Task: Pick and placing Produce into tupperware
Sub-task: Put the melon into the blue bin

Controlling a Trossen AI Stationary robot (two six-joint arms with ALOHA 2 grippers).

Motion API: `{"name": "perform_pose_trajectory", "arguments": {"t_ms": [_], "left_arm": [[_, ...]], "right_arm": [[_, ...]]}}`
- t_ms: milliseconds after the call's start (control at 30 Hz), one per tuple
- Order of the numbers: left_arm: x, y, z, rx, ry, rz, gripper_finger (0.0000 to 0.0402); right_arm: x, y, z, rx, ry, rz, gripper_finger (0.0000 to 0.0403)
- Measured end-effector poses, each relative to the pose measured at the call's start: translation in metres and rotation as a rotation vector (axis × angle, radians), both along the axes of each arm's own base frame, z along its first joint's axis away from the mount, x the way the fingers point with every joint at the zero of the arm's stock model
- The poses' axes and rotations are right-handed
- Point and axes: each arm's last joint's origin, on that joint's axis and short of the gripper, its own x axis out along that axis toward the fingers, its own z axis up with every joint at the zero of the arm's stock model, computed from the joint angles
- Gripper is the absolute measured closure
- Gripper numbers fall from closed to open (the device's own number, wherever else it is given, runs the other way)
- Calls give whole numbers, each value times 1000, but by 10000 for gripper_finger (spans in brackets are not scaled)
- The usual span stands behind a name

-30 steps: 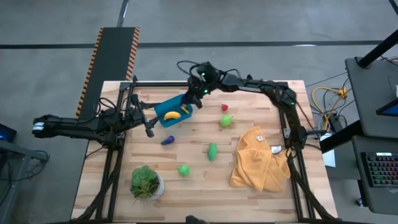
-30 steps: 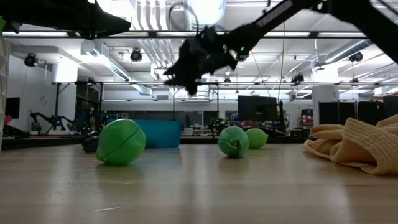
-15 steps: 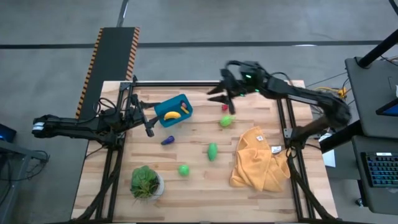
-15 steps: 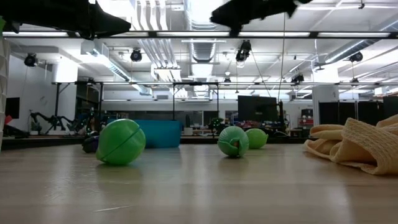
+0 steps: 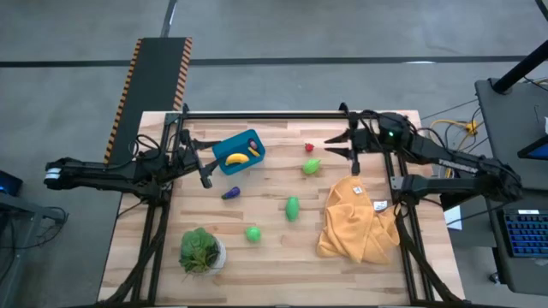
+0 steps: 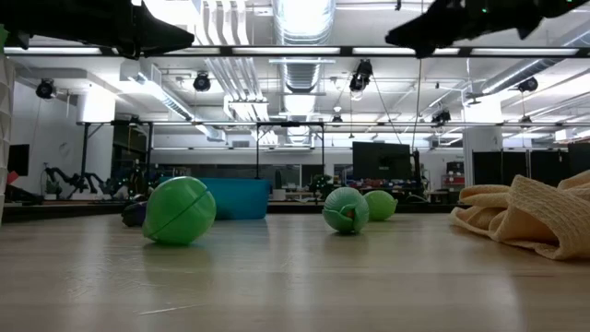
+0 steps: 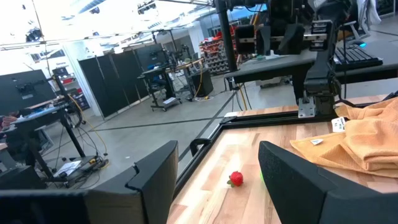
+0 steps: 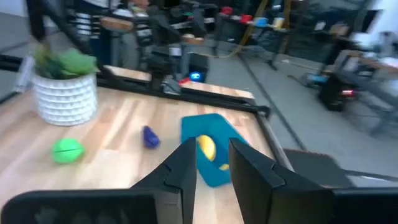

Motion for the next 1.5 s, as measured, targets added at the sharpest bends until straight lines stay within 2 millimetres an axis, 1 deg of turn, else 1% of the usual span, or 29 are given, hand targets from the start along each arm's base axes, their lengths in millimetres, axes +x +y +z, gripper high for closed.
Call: {"name": "perform_pose_trajectory", "arguments": {"t_ms": [100,200,333,600,800,900,1067,1200,1267,1367,1500], "left_arm": [[0,0,0,0,-1,0,192],[0,0,0,0,0,0,192],[0,0,0,0,-1,0,192],[0,0,0,0,-3,0,192],[0,0,0,0,-1,-1,192],[0,0,0,0,1,-1,192],[2,0,-1,0,10,-1,192],[2,0,-1,0,8,-1,192],[2,0,-1,0,8,-1,192],[2,0,-1,0,7,-1,192],[2,0,-1,0,8,-1,192]], "right_arm": [[-13,4,-9,-2,-24,-52,325],[-23,8,-17,3,-65,-58,329],[-30,10,-29,-8,-109,-70,330],[-36,-6,-62,70,-133,-188,331],[-37,-16,-83,69,-79,-244,330],[-35,-17,-84,80,-57,-242,325],[-30,-21,-77,82,-60,-241,319],[-28,-22,-72,130,-75,-247,313],[-28,-21,-69,166,-98,-245,302],[-27,-20,-63,248,-99,-190,264],[-24,-18,-55,306,-54,-158,185]]}}
